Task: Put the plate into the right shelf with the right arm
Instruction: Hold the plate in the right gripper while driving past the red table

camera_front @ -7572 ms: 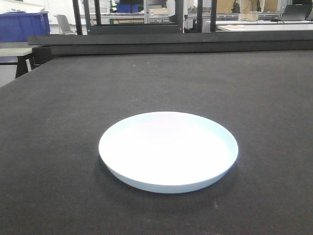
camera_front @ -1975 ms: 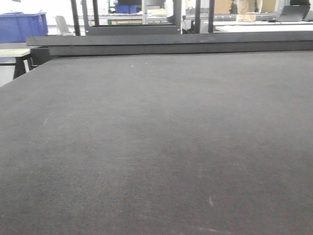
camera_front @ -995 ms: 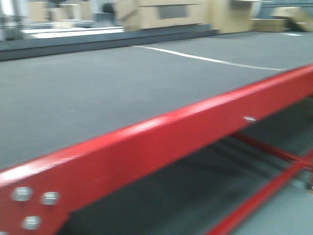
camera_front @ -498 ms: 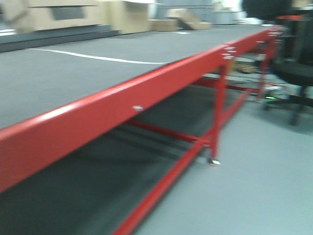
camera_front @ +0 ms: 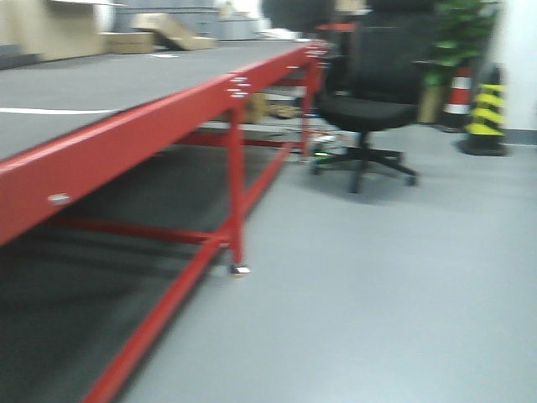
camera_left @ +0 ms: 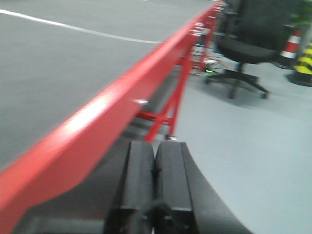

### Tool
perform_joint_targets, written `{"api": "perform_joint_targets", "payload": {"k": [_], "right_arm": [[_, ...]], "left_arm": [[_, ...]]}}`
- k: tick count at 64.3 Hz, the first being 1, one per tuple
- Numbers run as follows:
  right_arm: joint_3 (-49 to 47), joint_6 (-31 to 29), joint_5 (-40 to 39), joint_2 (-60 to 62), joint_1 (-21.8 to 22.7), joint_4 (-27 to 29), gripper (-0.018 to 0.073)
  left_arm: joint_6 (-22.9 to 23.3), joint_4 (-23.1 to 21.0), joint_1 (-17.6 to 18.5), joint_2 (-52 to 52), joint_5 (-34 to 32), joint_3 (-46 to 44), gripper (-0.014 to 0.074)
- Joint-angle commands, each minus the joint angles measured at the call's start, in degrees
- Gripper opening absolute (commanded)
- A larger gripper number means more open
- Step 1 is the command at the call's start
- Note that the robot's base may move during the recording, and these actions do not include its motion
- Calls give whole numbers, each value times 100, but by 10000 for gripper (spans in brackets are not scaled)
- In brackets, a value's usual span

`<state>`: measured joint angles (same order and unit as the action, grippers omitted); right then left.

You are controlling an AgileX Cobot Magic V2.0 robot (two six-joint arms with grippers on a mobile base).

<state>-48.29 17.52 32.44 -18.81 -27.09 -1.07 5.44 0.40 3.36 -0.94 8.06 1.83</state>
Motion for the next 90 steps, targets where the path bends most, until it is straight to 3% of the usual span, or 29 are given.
{"api": "perform_joint_targets", "payload": {"k": [1, 90], "right_arm": [[-142, -41, -589, -65, 23, -42, 70], [-142, -41, -590, -65, 23, -37, 70]], "left_arm": [[34, 1, 10, -36, -504, 54, -47], [34, 1, 10, -36, -504, 54, -47]]}}
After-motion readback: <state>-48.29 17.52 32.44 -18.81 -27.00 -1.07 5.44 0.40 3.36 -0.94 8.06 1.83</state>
